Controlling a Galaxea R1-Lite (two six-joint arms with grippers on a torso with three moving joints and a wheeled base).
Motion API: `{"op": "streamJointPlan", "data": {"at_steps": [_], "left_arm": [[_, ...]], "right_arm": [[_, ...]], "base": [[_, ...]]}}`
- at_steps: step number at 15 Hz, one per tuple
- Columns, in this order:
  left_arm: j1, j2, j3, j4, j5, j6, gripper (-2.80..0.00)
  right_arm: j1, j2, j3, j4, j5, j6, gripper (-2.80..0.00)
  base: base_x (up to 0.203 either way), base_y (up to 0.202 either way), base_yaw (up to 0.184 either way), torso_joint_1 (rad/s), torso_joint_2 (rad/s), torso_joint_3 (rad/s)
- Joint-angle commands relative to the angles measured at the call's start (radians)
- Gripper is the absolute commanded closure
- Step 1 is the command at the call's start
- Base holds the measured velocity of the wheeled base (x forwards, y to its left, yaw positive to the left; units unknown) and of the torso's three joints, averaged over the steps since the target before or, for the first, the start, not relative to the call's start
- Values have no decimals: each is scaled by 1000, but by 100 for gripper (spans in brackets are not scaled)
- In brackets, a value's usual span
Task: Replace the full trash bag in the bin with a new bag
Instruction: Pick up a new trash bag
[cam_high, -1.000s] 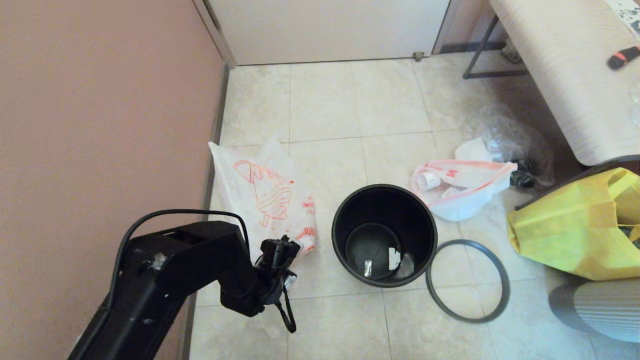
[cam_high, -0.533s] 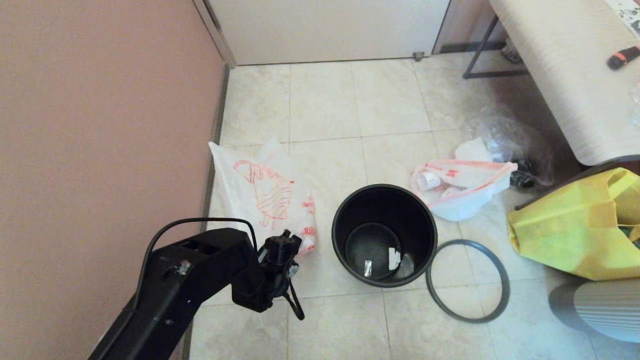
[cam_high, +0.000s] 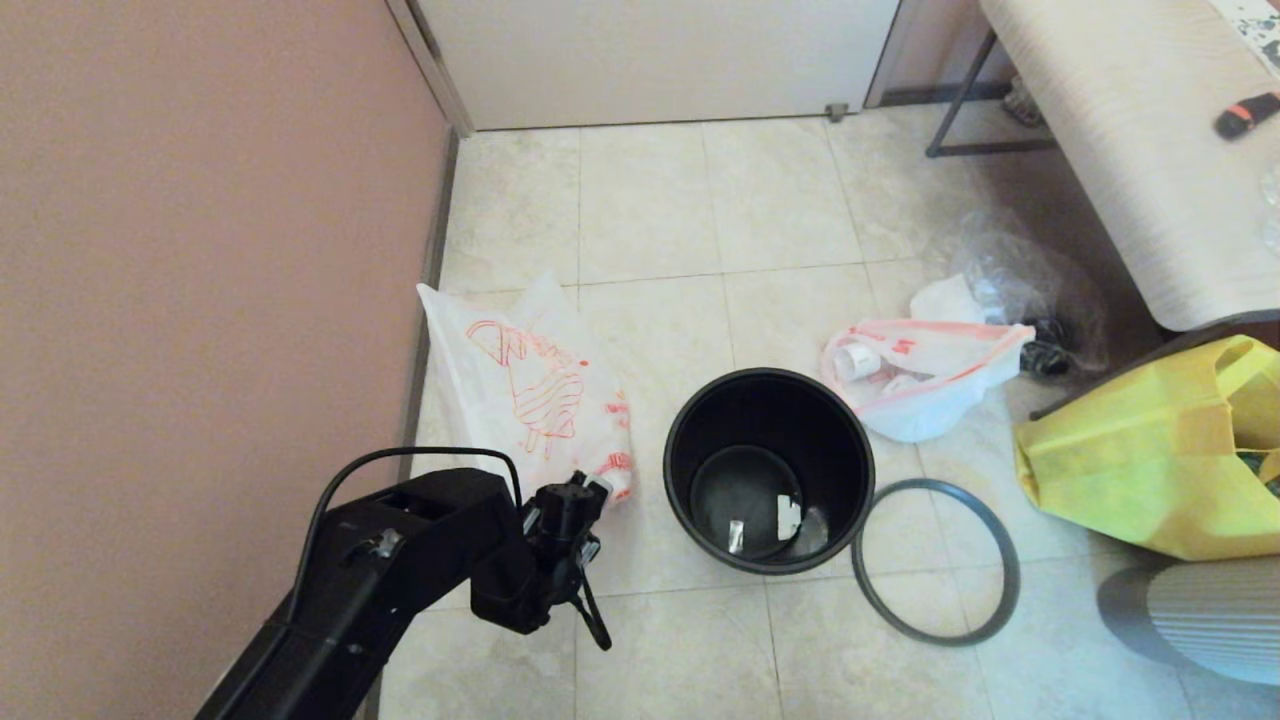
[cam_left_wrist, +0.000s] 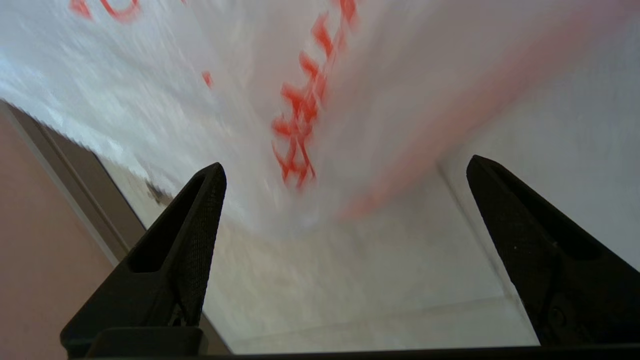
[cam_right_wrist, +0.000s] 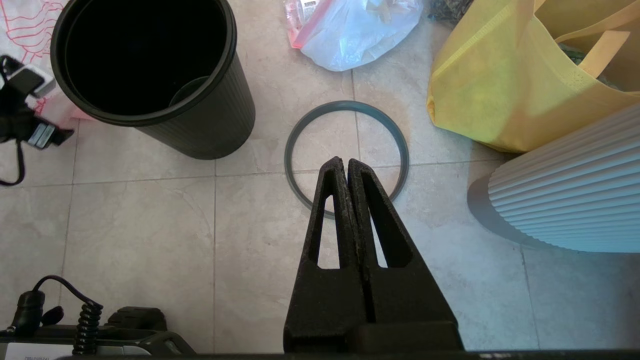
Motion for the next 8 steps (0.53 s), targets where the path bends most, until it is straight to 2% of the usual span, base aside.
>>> {"op": "streamJointPlan", "data": {"at_steps": [1,8], "left_arm": [[2,13,-40,-7,4,4,-280],[14,47,-193,1,23,56,-280]], "right_arm": [[0,2,-1,0,0,-1,0],[0,2,0,0,0,0,0]], "base": [[0,0,0,0,0,0],[0,0,0,0,0,0]]}}
